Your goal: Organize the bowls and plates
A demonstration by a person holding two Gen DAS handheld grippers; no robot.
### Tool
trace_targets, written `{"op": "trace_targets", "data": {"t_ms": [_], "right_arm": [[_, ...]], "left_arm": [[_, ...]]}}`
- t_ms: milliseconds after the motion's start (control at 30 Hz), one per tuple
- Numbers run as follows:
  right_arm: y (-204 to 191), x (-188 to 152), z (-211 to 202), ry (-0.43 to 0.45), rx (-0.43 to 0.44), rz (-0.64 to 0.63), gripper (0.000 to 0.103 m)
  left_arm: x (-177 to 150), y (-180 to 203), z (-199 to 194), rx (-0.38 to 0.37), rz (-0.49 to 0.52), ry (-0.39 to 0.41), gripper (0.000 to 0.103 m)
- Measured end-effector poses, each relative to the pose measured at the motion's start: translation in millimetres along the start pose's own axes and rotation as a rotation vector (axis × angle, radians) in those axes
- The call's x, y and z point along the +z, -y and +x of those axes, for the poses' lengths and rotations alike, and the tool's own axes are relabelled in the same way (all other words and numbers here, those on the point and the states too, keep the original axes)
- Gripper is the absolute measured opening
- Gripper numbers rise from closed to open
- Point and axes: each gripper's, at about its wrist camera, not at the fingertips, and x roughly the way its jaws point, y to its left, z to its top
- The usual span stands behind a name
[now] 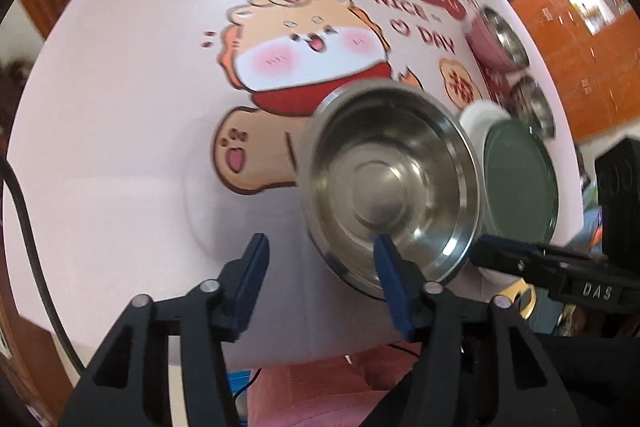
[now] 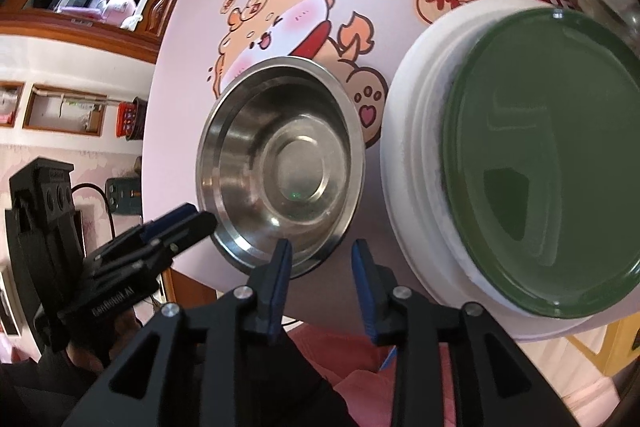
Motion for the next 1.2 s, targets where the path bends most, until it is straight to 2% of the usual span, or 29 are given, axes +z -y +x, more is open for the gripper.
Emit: {"op": "trace_targets", "data": {"t_ms": [167,333,467,633,800,900,1200], "right_arm": [[-8.3,1.4,-14.6,0.020,-0.003,-0.094,0.037],[-15.5,5.4,-39.6,0.101,-0.009,-0.188,0.040],[-12.0,8.5,-67.5,0.201,0.000,-0.233,0.046],[1.5,11.6,-98.2,0.306,-0.037,-0.248,0.048],[24.5,15.3,-127.1,0.399,-0.057,-0.234,0.048],[44.4,19.7,-145.6,0.452,-0.077,-0.210,0.059],[102.4,43.4,-178.4,0.500,-0.088,-0.142,0.067]], "left_arm": [[0.4,-16.8,-22.0,0.019,-0.109,0.087,0.054],[2.5,-9.8,-45.9,0.025,-0.160,0.206,0.054],[8.2,9.0,-58.4,0.023,-0.151,0.263,0.054],[16.0,48.3,-69.4,0.014,-0.090,0.338,0.056],[24.9,86.5,-70.8,0.002,-0.053,0.370,0.058],[30.9,109.4,-67.2,0.006,-0.032,0.373,0.058],[51.2,173.9,-50.0,-0.028,-0.002,0.374,0.060]]}}
